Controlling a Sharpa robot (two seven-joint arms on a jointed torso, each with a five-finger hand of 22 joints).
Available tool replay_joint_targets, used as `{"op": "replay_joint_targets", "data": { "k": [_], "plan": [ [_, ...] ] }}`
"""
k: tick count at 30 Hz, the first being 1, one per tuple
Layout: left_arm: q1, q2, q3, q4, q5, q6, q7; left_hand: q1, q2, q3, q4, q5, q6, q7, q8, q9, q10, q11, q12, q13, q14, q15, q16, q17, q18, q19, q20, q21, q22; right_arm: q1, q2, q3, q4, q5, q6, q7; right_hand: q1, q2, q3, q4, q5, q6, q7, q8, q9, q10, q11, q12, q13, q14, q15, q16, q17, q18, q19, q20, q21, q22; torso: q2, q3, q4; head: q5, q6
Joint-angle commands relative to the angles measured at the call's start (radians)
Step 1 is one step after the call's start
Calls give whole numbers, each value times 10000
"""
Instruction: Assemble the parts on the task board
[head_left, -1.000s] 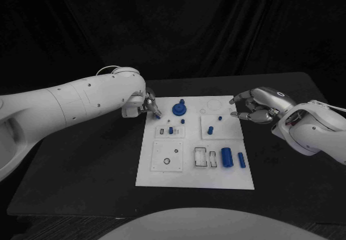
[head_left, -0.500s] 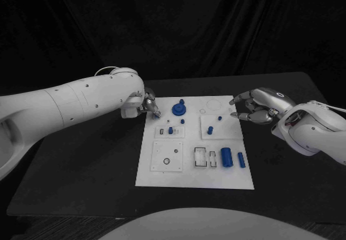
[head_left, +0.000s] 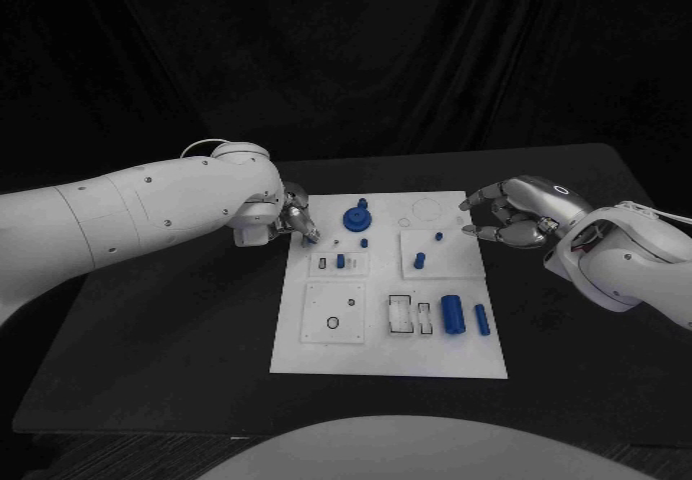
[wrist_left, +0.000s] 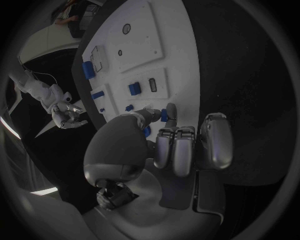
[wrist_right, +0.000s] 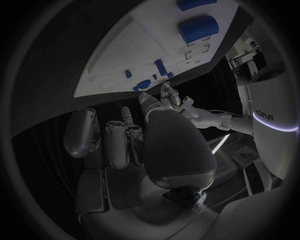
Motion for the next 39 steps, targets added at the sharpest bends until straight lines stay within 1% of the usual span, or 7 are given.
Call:
{"op": "replay_joint_targets", "data": {
  "k": [1,8,16,17,29,34,39],
  "plan": [
    [68,-151,11,473,20,-140,-805,-92,34,72,-7,-42,250,-179,49,9,855,-46,-35,2420,1039,5,27,2635,-140,26,-1,-28,1797,-24,-9,5,16,-13,46,-187,73,-1,37,-20,21,60,-17,61,-14,407,56,-5,1793,725,81,-6,1202,92,-7,42,12,1575,-2,-1,5,29,-1],
    [104,-429,11,1150,61,-9,-1179,-114,7,142,-104,-39,316,-219,70,24,861,-83,-30,2425,1039,-24,27,2635,-142,42,-24,-21,1799,-59,-57,5,31,-13,43,-187,80,2,44,-24,34,61,-17,61,-16,408,56,-4,1795,724,82,-11,1198,92,-7,42,13,1575,-21,19,5,9,-1],
    [113,-635,10,1504,1657,423,-1804,-84,-102,306,-480,44,283,-225,23,33,844,-99,-51,2403,1039,-49,27,2635,-132,24,-58,-91,1782,-156,-80,5,19,-13,42,-185,91,4,53,-33,51,61,-16,60,-20,399,56,-15,1783,723,82,-16,1194,94,-10,43,2,1573,-27,-1,-5,45,-1],
    [112,-648,9,1536,1798,474,-1861,-128,-88,307,-487,-40,259,-207,0,28,826,-85,-70,2383,1039,-42,27,2635,-129,13,-56,-117,1776,-168,-75,5,15,-13,42,-181,91,4,53,-33,51,61,-16,60,-20,399,56,-15,1783,723,82,-16,1194,94,-10,43,2,1573,-18,-8,-10,64,-1],
    [58,-479,8,1428,2163,248,-1633,-168,-22,315,-505,-45,216,-188,-31,26,789,-66,-108,2341,1039,-27,27,2635,-126,3,-51,-141,1772,-219,-104,5,34,-12,20,-152,105,7,64,-42,66,64,-15,60,-23,405,58,-7,1791,724,83,-11,1198,93,-8,43,5,1574,-13,-7,-2,58,-1],
    [16,-407,7,1304,2183,171,-1557,-174,-12,315,-507,-51,207,-184,-37,26,801,-63,-95,2355,1039,-25,27,2635,-127,4,-49,-137,1773,-224,-104,5,36,-12,15,-146,105,7,64,-42,66,64,-15,60,-23,405,58,-7,1791,724,83,-11,1198,93,-8,43,5,1574,10,-19,-11,109,-1],
    [-41,-369,7,1179,1662,132,-1472,-228,51,281,-510,-155,181,-164,-51,38,794,-42,-102,2348,1039,-7,27,2635,-130,5,-37,-135,1777,-228,-96,5,37,-12,13,-136,105,7,64,-42,66,64,-15,60,-23,405,58,-7,1791,724,83,-11,1198,93,-8,43,5,1574,14,-19,-26,93,-1]
  ]
}}
